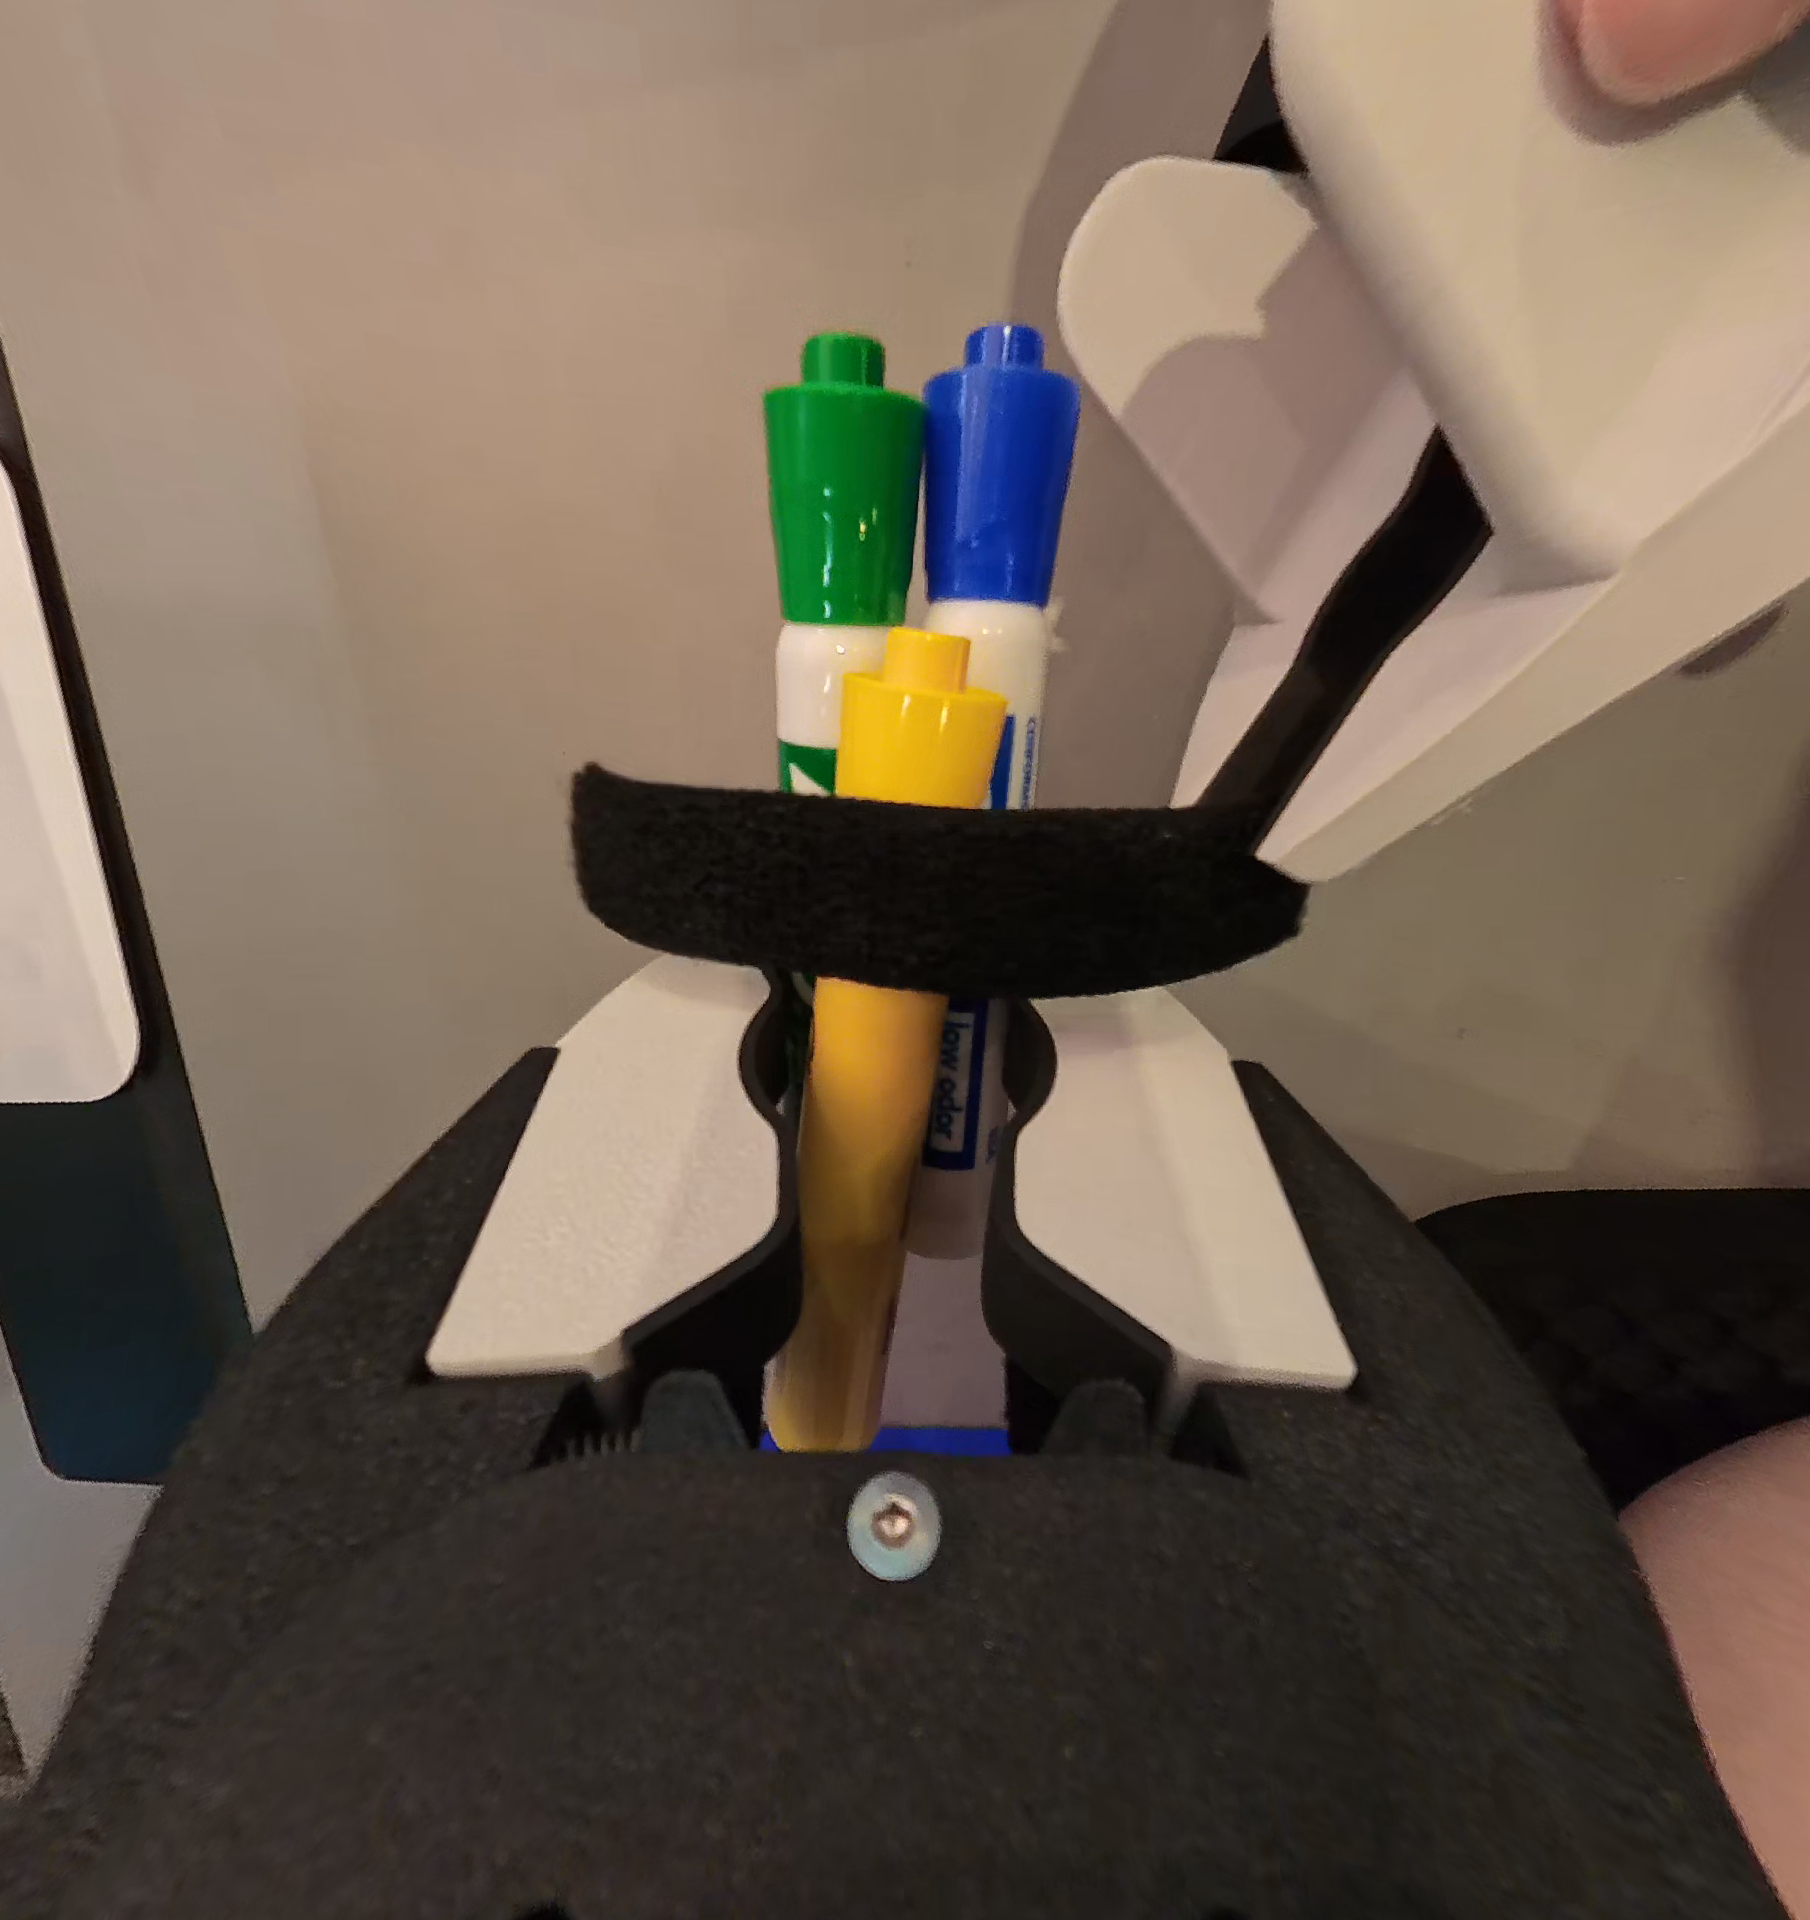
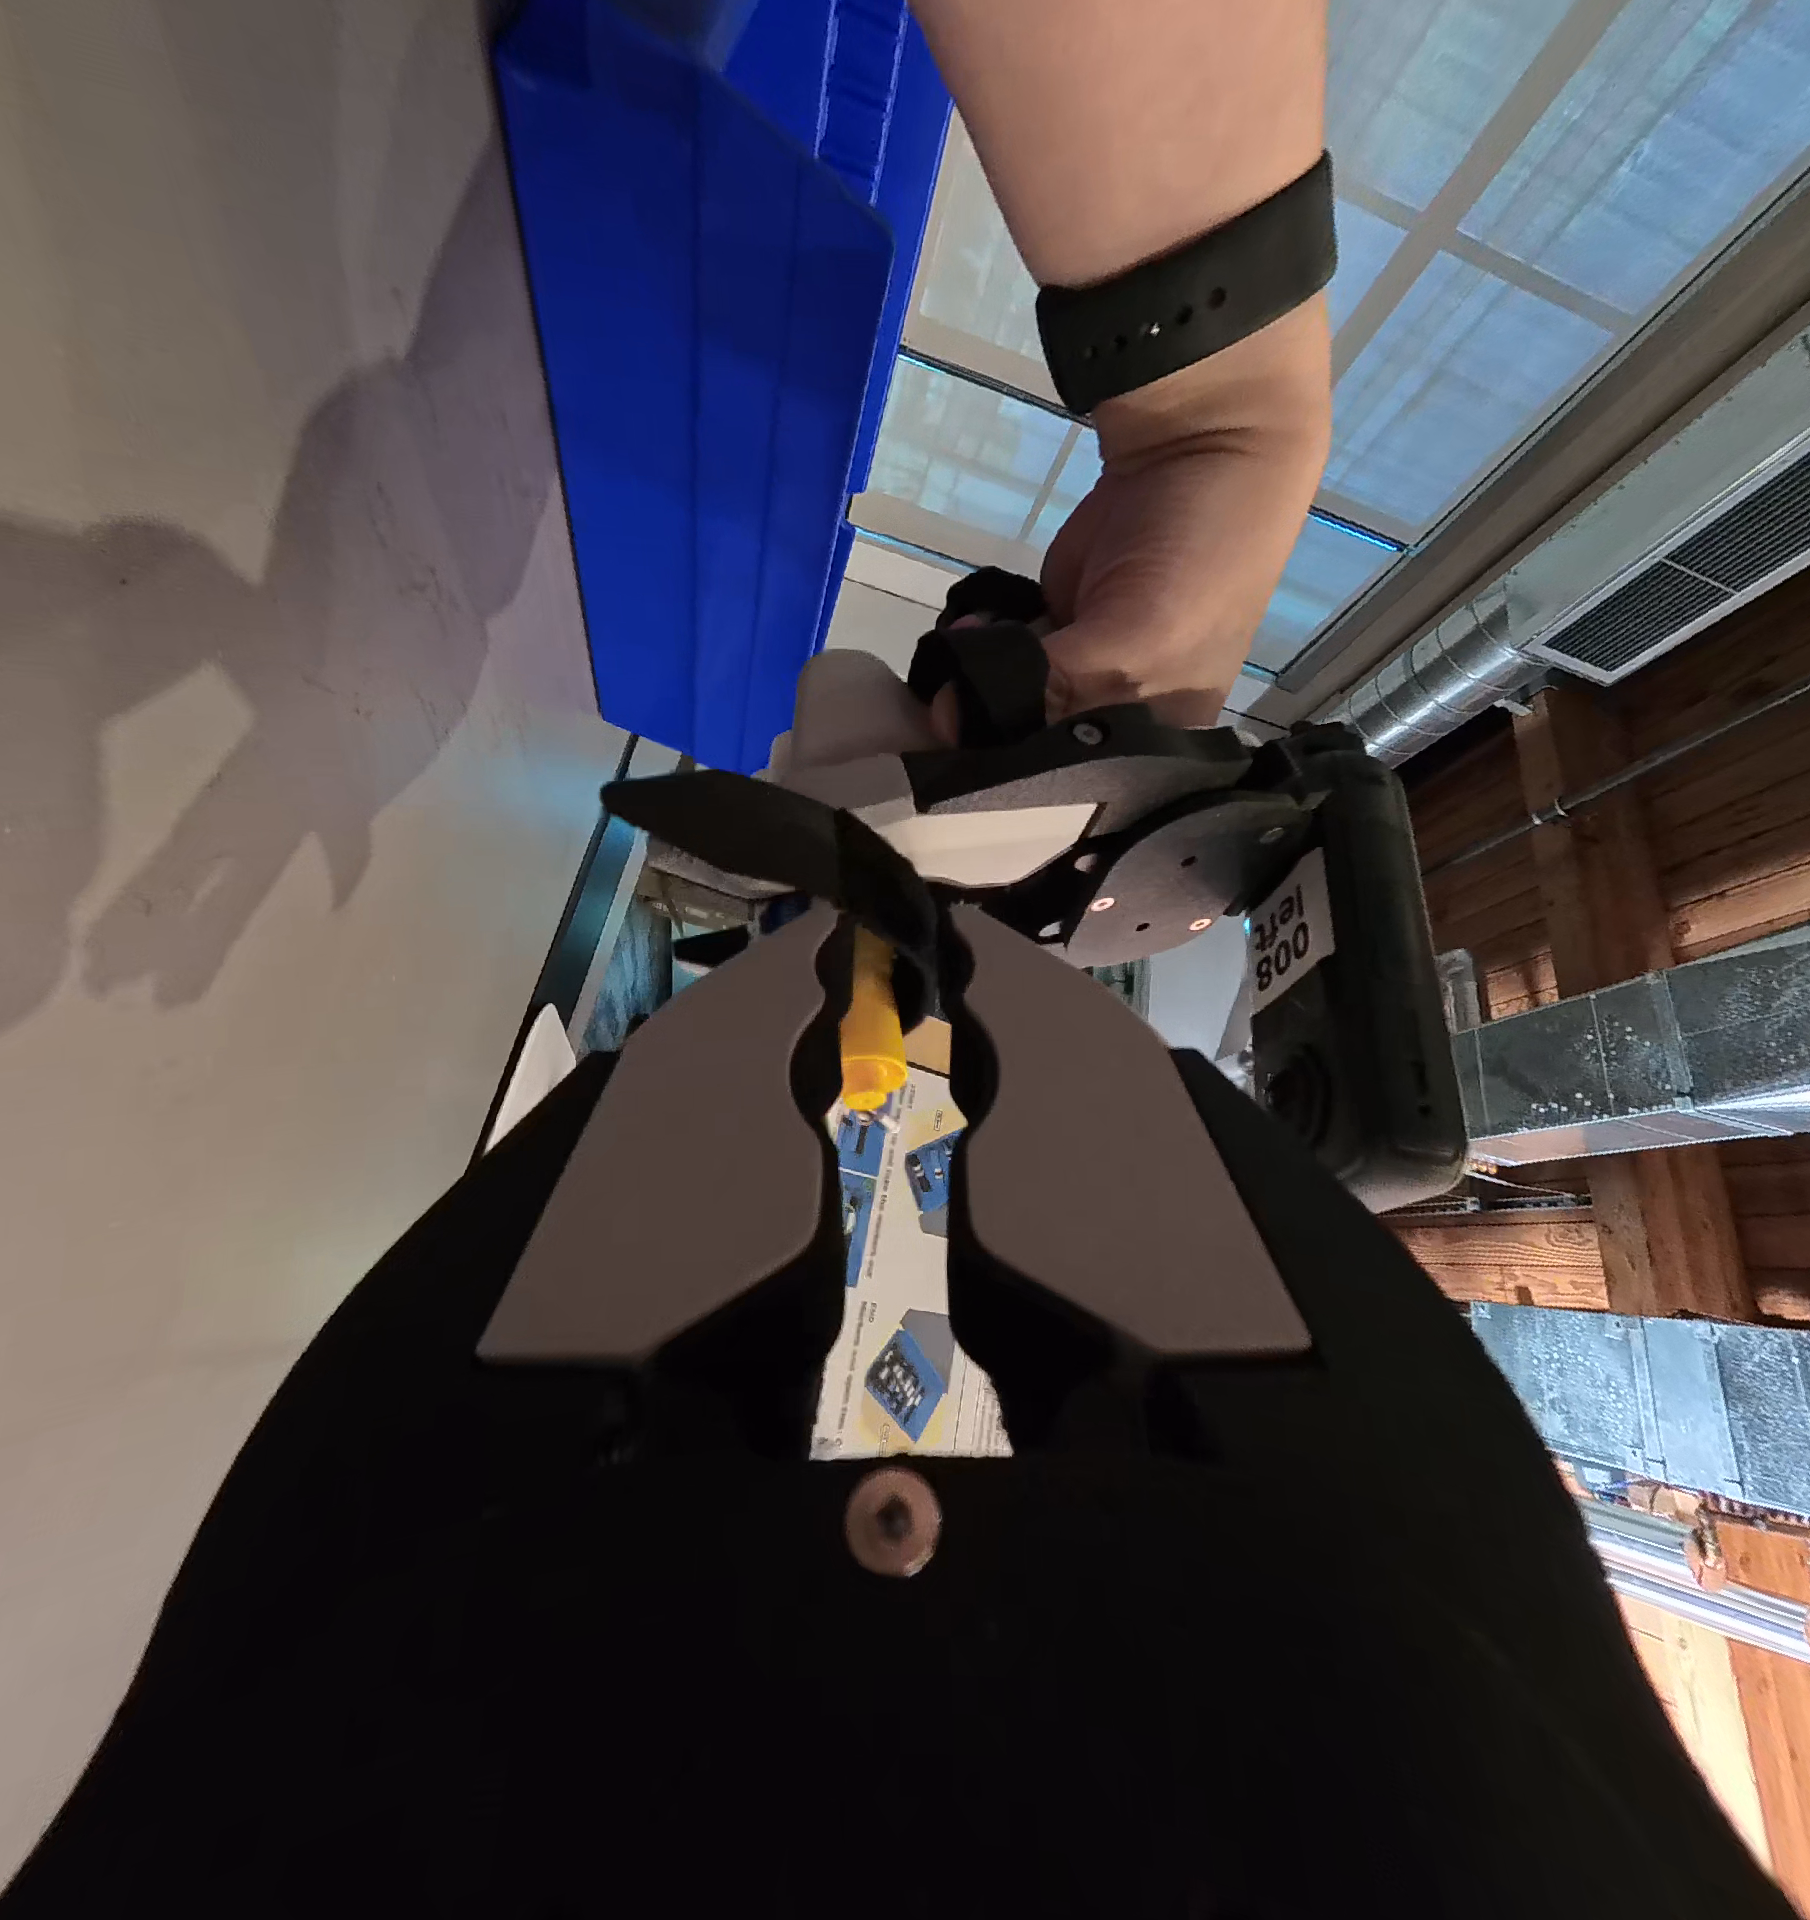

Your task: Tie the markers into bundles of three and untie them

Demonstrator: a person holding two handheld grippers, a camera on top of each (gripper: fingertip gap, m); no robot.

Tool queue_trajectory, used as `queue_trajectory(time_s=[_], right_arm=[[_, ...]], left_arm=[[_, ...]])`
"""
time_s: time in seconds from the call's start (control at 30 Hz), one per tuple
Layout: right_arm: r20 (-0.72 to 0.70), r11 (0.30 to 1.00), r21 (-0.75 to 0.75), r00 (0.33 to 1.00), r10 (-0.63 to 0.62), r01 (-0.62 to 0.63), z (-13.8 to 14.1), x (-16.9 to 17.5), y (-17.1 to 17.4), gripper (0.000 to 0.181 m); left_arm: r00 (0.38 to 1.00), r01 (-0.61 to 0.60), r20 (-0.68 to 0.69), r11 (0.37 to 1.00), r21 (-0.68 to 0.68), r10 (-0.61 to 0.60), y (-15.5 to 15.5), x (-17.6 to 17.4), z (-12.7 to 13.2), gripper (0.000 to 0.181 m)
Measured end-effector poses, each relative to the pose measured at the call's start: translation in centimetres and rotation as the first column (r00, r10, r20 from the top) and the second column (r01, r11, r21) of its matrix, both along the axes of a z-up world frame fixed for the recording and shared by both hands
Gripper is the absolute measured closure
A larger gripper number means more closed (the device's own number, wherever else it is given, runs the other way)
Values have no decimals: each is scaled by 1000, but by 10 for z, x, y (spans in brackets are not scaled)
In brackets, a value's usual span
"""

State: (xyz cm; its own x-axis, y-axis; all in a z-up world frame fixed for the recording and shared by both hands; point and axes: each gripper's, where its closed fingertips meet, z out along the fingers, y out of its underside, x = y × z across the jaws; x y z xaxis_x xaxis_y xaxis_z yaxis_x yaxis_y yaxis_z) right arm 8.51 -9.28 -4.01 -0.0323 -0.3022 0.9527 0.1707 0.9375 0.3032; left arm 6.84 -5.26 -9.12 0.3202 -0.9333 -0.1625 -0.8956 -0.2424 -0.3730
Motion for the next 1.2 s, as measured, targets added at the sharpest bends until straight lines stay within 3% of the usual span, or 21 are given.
queue_trajectory(time_s=[1.2], right_arm=[[8, 1000, -7, 1000, -13, 13, 3, 8, 4, 158]], left_arm=[[1000, 7, -19, 1000, 0, -7, -3, -2, 0, 143]])
